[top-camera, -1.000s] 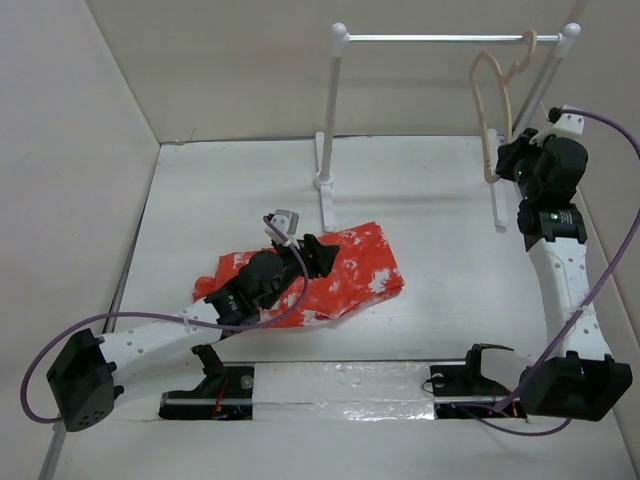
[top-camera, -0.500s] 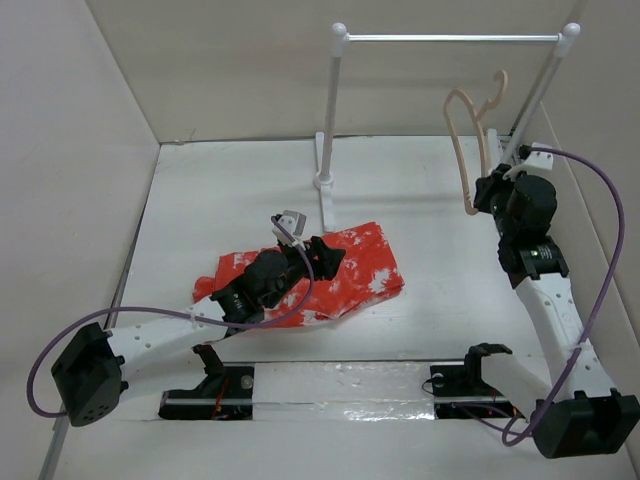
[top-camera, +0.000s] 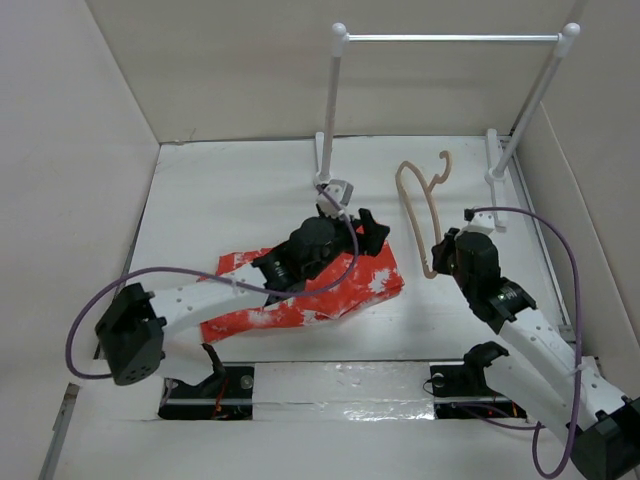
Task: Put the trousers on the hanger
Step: Pick up the hanger from the clothesline.
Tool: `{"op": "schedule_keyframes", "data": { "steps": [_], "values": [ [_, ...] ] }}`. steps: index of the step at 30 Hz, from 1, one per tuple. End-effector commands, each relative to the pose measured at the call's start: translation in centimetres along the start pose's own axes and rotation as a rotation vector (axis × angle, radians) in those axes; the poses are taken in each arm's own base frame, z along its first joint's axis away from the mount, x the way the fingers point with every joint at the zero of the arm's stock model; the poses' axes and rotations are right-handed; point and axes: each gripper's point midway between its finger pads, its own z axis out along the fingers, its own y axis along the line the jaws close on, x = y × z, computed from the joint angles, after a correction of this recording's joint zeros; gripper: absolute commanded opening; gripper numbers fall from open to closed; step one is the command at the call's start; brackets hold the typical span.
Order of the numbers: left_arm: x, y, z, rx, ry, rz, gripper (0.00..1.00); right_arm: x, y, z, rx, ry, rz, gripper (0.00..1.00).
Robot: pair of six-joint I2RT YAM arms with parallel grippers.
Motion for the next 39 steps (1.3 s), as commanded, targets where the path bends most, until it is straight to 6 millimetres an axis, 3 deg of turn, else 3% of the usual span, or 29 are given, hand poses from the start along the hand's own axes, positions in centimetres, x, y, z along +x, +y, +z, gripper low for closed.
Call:
{"op": "schedule_keyframes", "data": {
  "steps": [1, 2, 3, 4, 5, 6, 7, 8, 9, 10, 11, 13, 14, 15, 16, 17, 18, 20, 21, 25, 27, 31, 32, 33, 35, 36, 37, 38, 39],
  "values": [
    [-1.5, -2.0, 3.0, -0.001, 0.005, 0.032, 0.71, -0.4, 0.9, -0.5, -0.021, -0.031, 0.039, 0.0],
    [-4.0, -3.6, 4.0, 0.007, -0.033, 0.029, 0.72, 0.2, 1.1, -0.6, -0.027, -0.005, 0.025, 0.0],
    [-1.8, -3.3, 5.6, -0.014, 0.025, 0.063, 0.73, 0.4, 1.5, -0.7, -0.041, 0.004, 0.023, 0.0],
    [-1.9, -3.7, 6.5, -0.007, 0.032, 0.1, 0.74, 0.9, 1.9, -0.8, -0.059, 0.014, 0.015, 0.0],
    [-4.1, -5.4, 7.5, 0.013, -0.001, 0.101, 0.76, 1.0, 2.2, -0.8, -0.071, 0.013, 0.018, 0.0],
    [-1.7, -4.4, 9.1, -0.025, 0.068, 0.135, 0.77, 1.3, 2.4, -0.8, -0.078, 0.018, 0.016, 0.0],
    [-2.0, -4.6, 9.8, -0.032, 0.065, 0.145, 0.77, 2.0, 2.5, -0.7, -0.086, 0.028, 0.011, 0.0],
    [-3.8, -5.3, 10.6, -0.045, 0.024, 0.155, 0.77, 2.1, 2.4, -0.6, -0.083, 0.027, 0.012, 0.0],
    [-2.5, -4.7, 11.8, -0.066, 0.045, 0.172, 0.77, 2.4, 2.7, -0.7, -0.096, 0.033, 0.01, 0.0],
    [-2.5, -4.8, 12.4, -0.07, 0.044, 0.183, 0.77, 2.6, 2.7, -0.6, -0.095, 0.032, 0.013, 0.0],
    [-4.0, -5.5, 13.0, -0.072, 0.012, 0.19, 0.77, 2.8, 2.9, -0.7, -0.105, 0.034, 0.01, 0.0],
    [-2.4, -4.5, 14.6, -0.115, 0.045, 0.22, 0.77, 2.9, 2.9, -0.6, -0.104, 0.03, 0.007, 0.0],
    [-4.0, -4.6, 15.2, -0.154, -0.001, 0.22, 0.73, 2.9, 2.9, -0.6, -0.1, 0.031, 0.006, 0.0],
    [-2.3, -3.3, 16.3, -0.197, 0.029, 0.249, 0.72, 2.9, 2.8, -0.6, -0.096, 0.032, 0.004, 0.0],
    [-2.3, -3.1, 16.8, -0.217, 0.026, 0.26, 0.72, 2.9, 2.8, -0.7, -0.095, 0.033, 0.004, 0.0],
    [-3.6, -3.7, 17.3, -0.222, 0.001, 0.255, 0.71, 3.0, 3.0, -0.8, -0.103, 0.038, -0.001, 0.0],
    [-2.1, -3.0, 18.3, -0.243, 0.028, 0.276, 0.71, 3.1, 3.0, -0.8, -0.103, 0.039, 0.002, 0.0],
    [-3.0, -2.9, 19.1, -0.257, 0.02, 0.28, 0.71, 3.2, 3.1, -0.9, -0.108, 0.037, 0.002, 0.0],
    [-1.8, -2.4, 19.7, -0.269, 0.047, 0.294, 0.71, 3.2, 3.2, -1.0, -0.108, 0.035, -0.001, 0.0],
    [-1.9, -2.2, 20.4, -0.29, 0.031, 0.297, 0.65, 3.1, 3.4, -1.3, -0.106, 0.026, 0.002, 0.0],
    [-2.2, -1.3, 20.6, -0.317, 0.024, 0.299, 0.57, 3.1, 3.2, -1.3, -0.096, 0.02, 0.006, 0.0],
    [-2.3, -0.8, 20.0, -0.334, 0.014, 0.284, 0.2, 3.2, 3.2, -1.4, -0.088, 0.023, 0.008, 0.0],
    [-1.5, -0.3, 19.8, -0.342, 0.03, 0.286, 0.03, 3.2, 3.1, -1.4, -0.081, 0.023, 0.012, 0.0],
    [-2.5, -0.8, 19.3, -0.331, 0.004, 0.258, 0.0, 3.0, 2.9, -1.5, -0.069, 0.016, 0.018, 0.0],
    [-1.2, -0.1, 18.7, -0.329, 0.021, 0.245, 0.0, 3.1, 2.9, -1.7, -0.067, 0.017, 0.024, 0.1],
    [-2.8, -1.1, 18.0, -0.302, -0.027, 0.198, 0.0, 2.9, 2.9, -1.8, -0.067, 0.014, 0.029, 0.23],
    [-2.8, -1.1, 17.6, -0.293, -0.033, 0.177, 0.0, 2.7, 3.1, -2.1, -0.078, 0.007, 0.035, 0.31],
    [-1.2, -0.4, 17.1, -0.289, -0.007, 0.17, 0.0, 2.7, 2.9, -2.3, -0.077, 0.009, 0.042, 0.38],
    [-2.4, -1.0, 16.3, -0.272, -0.032, 0.137, 0.0, 2.3, 3.0, -2.6, -0.081, 0.0, 0.049, 0.49]
  ]
}}
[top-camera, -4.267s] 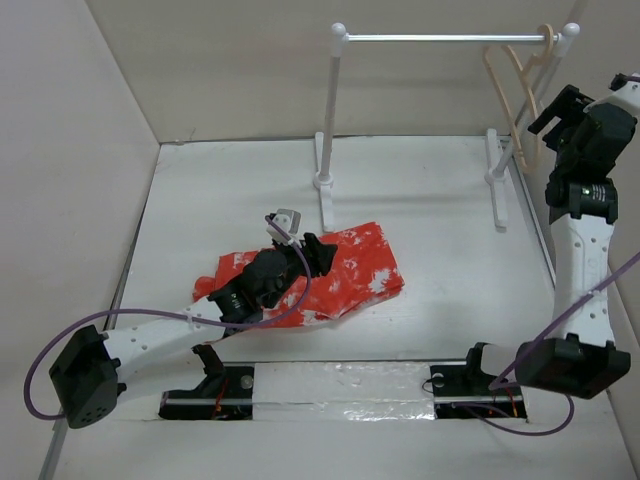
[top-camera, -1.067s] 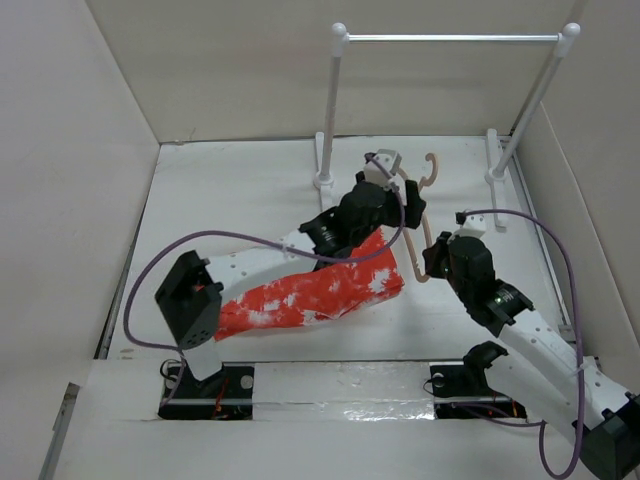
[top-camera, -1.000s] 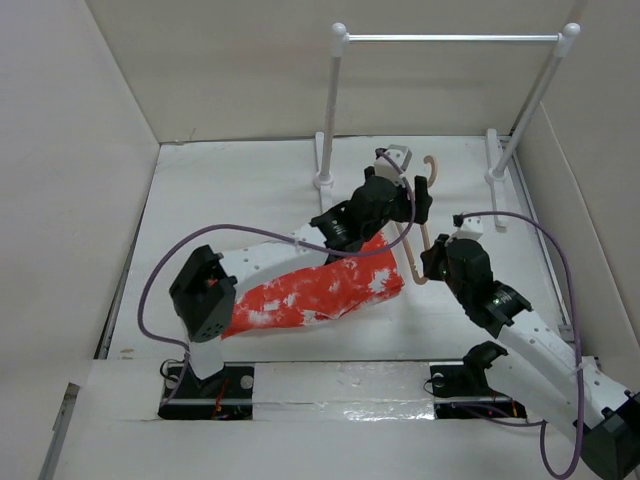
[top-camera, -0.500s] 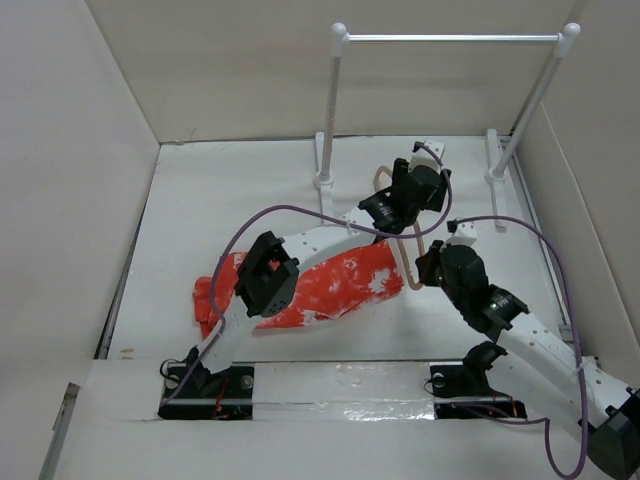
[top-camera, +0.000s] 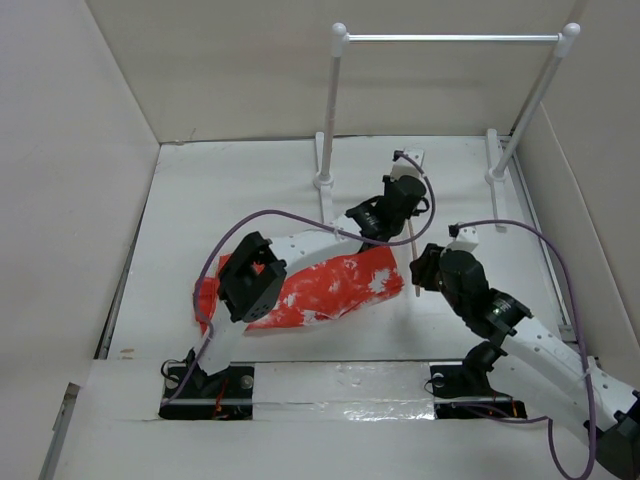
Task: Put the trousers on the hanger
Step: Pick up the hanger from the clothesline.
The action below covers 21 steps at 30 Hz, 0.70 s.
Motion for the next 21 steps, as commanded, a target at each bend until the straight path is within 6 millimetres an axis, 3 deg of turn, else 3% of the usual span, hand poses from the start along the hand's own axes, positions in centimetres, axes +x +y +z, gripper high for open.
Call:
{"op": "schedule_keyframes", "data": {
  "steps": [1, 2, 4, 5, 7, 8, 9, 10, 11, 13, 15, 16, 17, 18, 19, 21],
  "values": [
    [-4.9, -0.6, -3.3, 0.082, -0.103, -0.189, 0.0, -1.8, -0.2, -1.0, 0.016, -0.06, 0.04, 0.54],
    [-3.3, 0.0, -3.5, 0.08, -0.083, -0.196, 0.0, -2.2, -0.2, -1.5, 0.004, -0.07, 0.046, 0.59],
    [-4.9, -0.6, -5.3, 0.122, -0.129, -0.3, 0.0, -2.8, 0.3, -2.2, -0.031, -0.082, 0.047, 0.69],
    [-3.3, -0.1, -5.5, 0.124, -0.111, -0.316, 0.0, -3.4, 0.6, -2.7, -0.054, -0.1, 0.044, 0.7],
    [-4.5, -0.4, -7.1, 0.167, -0.156, -0.408, 0.0, -3.8, 1.2, -3.4, -0.094, -0.103, 0.042, 0.73],
    [-2.6, -0.3, -7.5, 0.163, -0.134, -0.444, 0.0, -4.0, 1.4, -3.6, -0.111, -0.106, 0.031, 0.71],
    [-3.1, -0.1, -8.0, 0.17, -0.151, -0.476, 0.0, -4.4, 1.5, -3.8, -0.118, -0.114, 0.032, 0.67],
    [-3.1, -1.1, -8.8, 0.202, -0.169, -0.509, 0.0, -4.4, 2.0, -3.9, -0.146, -0.105, 0.024, 0.59],
    [-1.6, -0.5, -9.0, 0.184, -0.163, -0.523, 0.0, -5.0, 2.3, -4.1, -0.159, -0.114, 0.016, 0.49],
    [-1.7, -0.2, -9.5, 0.185, -0.205, -0.563, 0.0, -4.9, 3.0, -3.8, -0.183, -0.088, -0.005, 0.22],
    [0.2, 0.3, -9.7, 0.174, -0.194, -0.571, 0.0, -5.5, 3.4, -3.8, -0.194, -0.087, -0.025, 0.16],
    [0.2, 0.5, -9.8, 0.176, -0.207, -0.584, 0.0, -5.4, 3.7, -3.5, -0.201, -0.07, -0.035, 0.16],
    [1.5, 1.5, -9.6, 0.143, -0.201, -0.575, 0.0, -5.5, 4.1, -3.4, -0.216, -0.072, -0.055, 0.2],
    [2.1, 1.9, -9.6, 0.129, -0.197, -0.576, 0.0, -5.9, 4.3, -3.3, -0.224, -0.075, -0.065, 0.26],
    [2.4, 2.2, -9.6, 0.123, -0.203, -0.583, 0.0, -5.4, 5.0, -3.1, -0.255, -0.046, -0.078, 0.43],
    [4.2, 3.6, -9.4, 0.076, -0.195, -0.58, 0.0, -5.6, 5.9, -2.9, -0.292, -0.045, -0.083, 0.48]
  ]
}}
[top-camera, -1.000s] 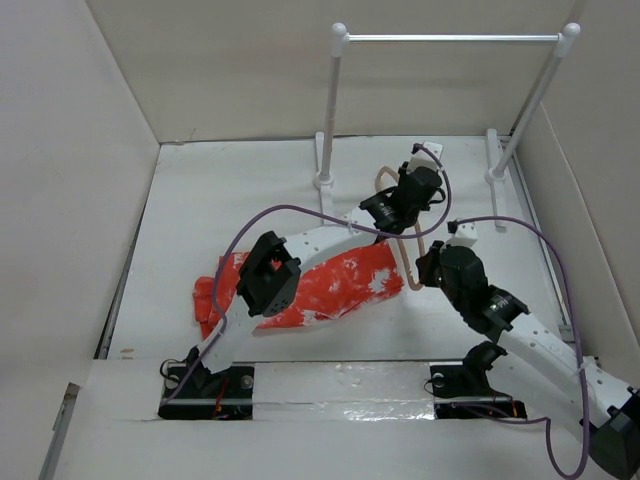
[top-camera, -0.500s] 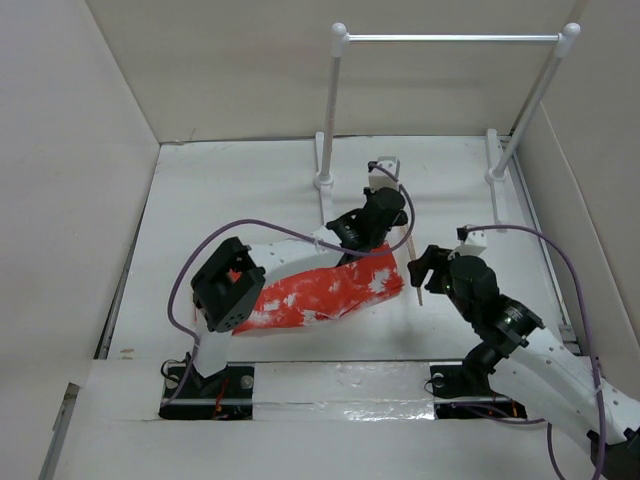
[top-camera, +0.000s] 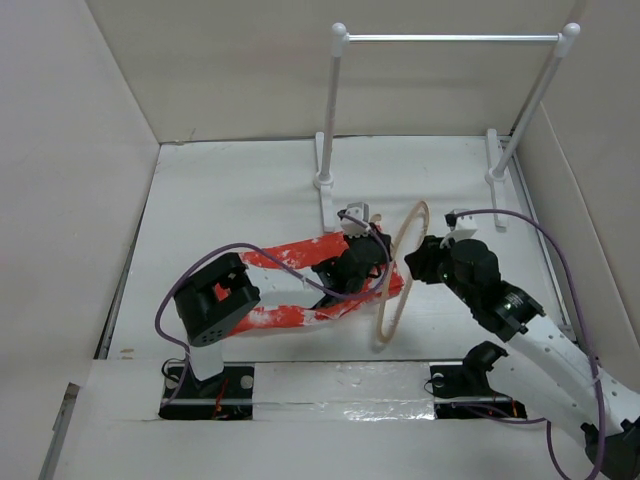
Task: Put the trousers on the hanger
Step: Pick up the hanger from the clothesline, then place the trousers on the hanger.
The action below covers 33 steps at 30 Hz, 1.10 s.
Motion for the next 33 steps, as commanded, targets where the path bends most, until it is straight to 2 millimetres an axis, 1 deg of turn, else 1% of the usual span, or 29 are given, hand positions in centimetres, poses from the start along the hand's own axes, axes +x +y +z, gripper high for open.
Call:
{"op": "schedule_keyframes", "data": {
  "steps": [1, 2, 3, 4, 5, 6, 7, 8, 9, 10, 11, 12, 13, 14, 15, 16, 17, 18, 19, 21, 22, 23, 27, 32, 33],
  "values": [
    [-3.6, -0.3, -0.4, 0.005, -0.137, -0.144, 0.0, -2.4, 2.4, 0.3, -0.11, -0.053, -0.028, 0.45],
    [-3.5, 0.7, -0.7, -0.019, -0.152, -0.152, 0.0, -2.4, 1.6, 1.3, -0.078, -0.065, -0.019, 0.26],
    [-3.4, 1.4, -0.9, -0.034, -0.158, -0.159, 0.0, -2.4, 1.7, 1.7, -0.079, -0.068, -0.016, 0.26],
    [-3.6, 1.6, -1.0, -0.034, -0.175, -0.196, 0.0, -1.9, 0.7, 2.5, -0.054, -0.054, -0.005, 0.07],
    [-3.4, 2.7, -1.2, -0.057, -0.187, -0.202, 0.0, -1.4, 0.4, 3.7, -0.055, -0.034, -0.008, 0.02],
    [-3.6, 2.9, -1.3, -0.062, -0.201, -0.216, 0.0, -0.8, 0.1, 4.3, -0.057, -0.016, -0.005, 0.0],
    [-3.7, 3.1, -1.3, -0.068, -0.214, -0.227, 0.0, 0.0, 0.3, 4.9, -0.09, 0.018, -0.001, 0.0],
    [-3.9, 3.6, -1.3, -0.089, -0.233, -0.234, 0.0, 0.6, -0.5, 5.5, -0.085, 0.041, 0.011, 0.0],
    [-3.8, 3.9, -1.2, -0.1, -0.24, -0.235, 0.0, 1.3, -1.0, 6.5, -0.079, 0.059, 0.016, 0.0],
    [-4.0, 4.0, -1.2, -0.106, -0.253, -0.239, 0.0, 1.9, -1.0, 7.0, -0.096, 0.077, 0.022, 0.02],
    [-4.1, 4.3, -1.2, -0.117, -0.266, -0.24, 0.0, 1.5, -1.3, 7.6, -0.106, 0.053, 0.025, 0.09],
    [-3.9, 4.4, -1.1, -0.121, -0.267, -0.235, 0.0, 2.3, -1.6, 8.5, -0.11, 0.081, 0.024, 0.17],
    [-3.8, 4.4, -1.0, -0.119, -0.267, -0.231, 0.0, 2.7, -1.0, 9.0, -0.149, 0.098, 0.019, 0.31],
    [-4.0, 4.6, -0.6, -0.122, -0.268, -0.229, 0.0, 2.6, -1.2, 9.6, -0.153, 0.102, 0.017, 0.37],
    [-3.7, 4.8, -0.5, -0.124, -0.262, -0.227, 0.0, 1.9, -1.0, 10.2, -0.159, 0.104, 0.02, 0.42],
    [-3.5, 4.9, -0.5, -0.125, -0.259, -0.229, 0.0, 3.1, -1.2, 11.3, -0.157, 0.162, 0.021, 0.45],
    [-3.4, 5.7, -0.4, -0.137, -0.259, -0.226, 0.0, 3.0, -1.1, 11.9, -0.162, 0.164, 0.012, 0.46],
    [-3.3, 5.9, -0.5, -0.137, -0.257, -0.225, 0.0, 2.2, -1.0, 12.7, -0.166, 0.155, 0.01, 0.47],
    [-3.2, 5.9, -0.5, -0.132, -0.257, -0.231, 0.0, 3.3, -0.8, 13.5, -0.19, 0.2, 0.012, 0.48],
    [-3.0, 6.4, -0.4, -0.135, -0.246, -0.224, 0.0, 3.3, -0.6, 14.6, -0.207, 0.201, 0.011, 0.49],
    [-3.2, 6.8, -0.4, -0.142, -0.25, -0.229, 0.0, 3.2, -0.5, 15.0, -0.212, 0.199, 0.015, 0.49],
    [-2.9, 7.2, -0.5, -0.144, -0.242, -0.225, 0.0, 3.9, -0.7, 15.7, -0.209, 0.215, 0.025, 0.49],
    [-2.2, 7.4, -0.4, -0.137, -0.224, -0.212, 0.0, 5.8, -1.7, 16.9, -0.174, 0.245, 0.052, 0.49],
    [-1.7, 7.4, -0.4, -0.12, -0.212, -0.213, 0.0, 7.7, -2.2, 16.9, -0.167, 0.268, 0.083, 0.51],
    [-1.6, 7.4, -0.4, -0.118, -0.21, -0.21, 0.0, 7.8, -1.8, 16.9, -0.18, 0.264, 0.08, 0.51]
  ]
}}
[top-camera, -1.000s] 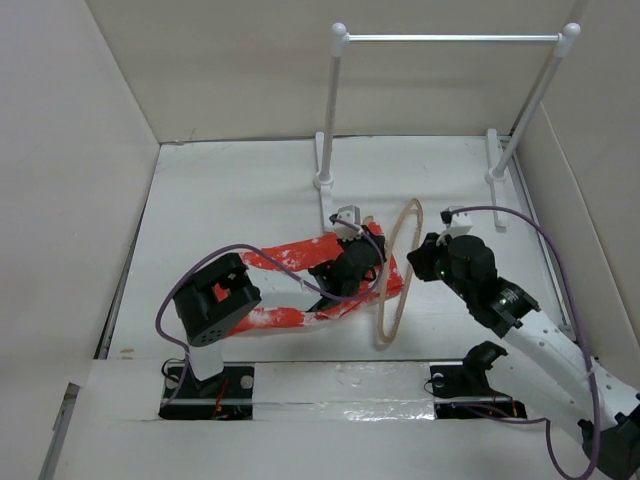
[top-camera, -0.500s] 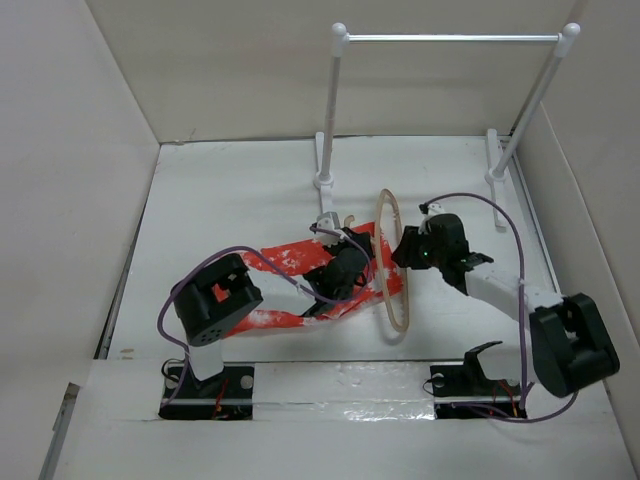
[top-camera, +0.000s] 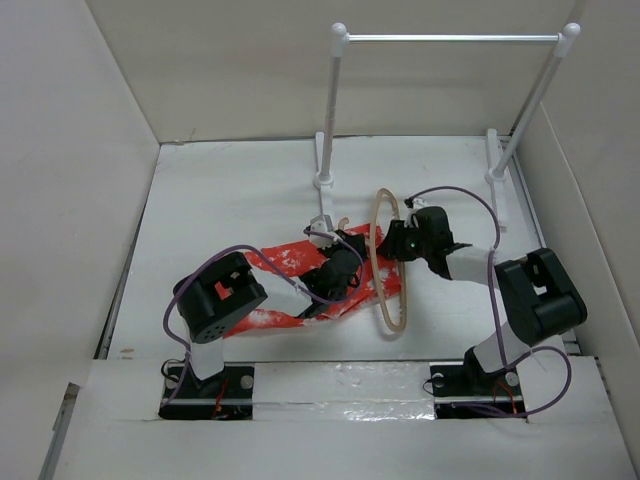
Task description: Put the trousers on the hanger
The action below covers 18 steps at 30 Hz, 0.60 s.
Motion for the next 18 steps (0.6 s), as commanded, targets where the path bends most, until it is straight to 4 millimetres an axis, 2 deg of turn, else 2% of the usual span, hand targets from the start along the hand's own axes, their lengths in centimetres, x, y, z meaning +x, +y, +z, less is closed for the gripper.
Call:
{"op": "schedule_keyframes", "data": {
  "steps": [1, 3, 4, 6, 7, 8, 10, 11, 12, 18],
  "values": [
    [-0.2, -0.1, 0.0, 0.016, -0.007, -0.007, 0.0, -0.8, 1.1, 0.3, -0.061, -0.055, -0.009, 0.47],
    [-0.2, 0.1, 0.0, 0.013, -0.009, -0.005, 0.0, -0.3, 1.4, 0.0, -0.087, -0.052, -0.004, 0.33],
    [-0.1, 0.2, 0.0, 0.011, -0.007, -0.003, 0.0, -0.6, 2.0, -0.4, -0.11, -0.066, -0.007, 0.12],
    [-0.2, 0.4, 0.0, 0.003, -0.011, 0.006, 0.0, -0.6, 2.5, -1.3, -0.128, -0.078, -0.004, 0.0],
    [-0.3, 0.7, -0.1, -0.004, -0.012, 0.015, 0.0, -1.7, 2.9, -2.4, -0.142, -0.116, -0.008, 0.0],
    [-0.3, 1.2, -0.3, -0.014, -0.013, 0.022, 0.0, -1.7, 3.2, -3.0, -0.146, -0.118, -0.008, 0.0],
    [-0.7, 1.2, -0.6, -0.006, -0.02, 0.016, 0.0, -2.7, 2.4, -4.4, -0.112, -0.154, -0.002, 0.0],
    [-0.7, 1.1, -0.7, 0.003, -0.015, 0.03, 0.0, -4.0, 2.7, -6.0, -0.108, -0.208, -0.015, 0.0],
    [-0.8, 1.1, -0.8, 0.007, -0.014, 0.042, 0.0, -3.9, 2.2, -6.8, -0.083, -0.207, -0.004, 0.0],
    [-1.1, 1.3, -2.4, 0.039, -0.008, 0.109, 0.0, -6.8, -1.5, -12.2, 0.054, -0.357, 0.032, 0.0]
  ]
}}
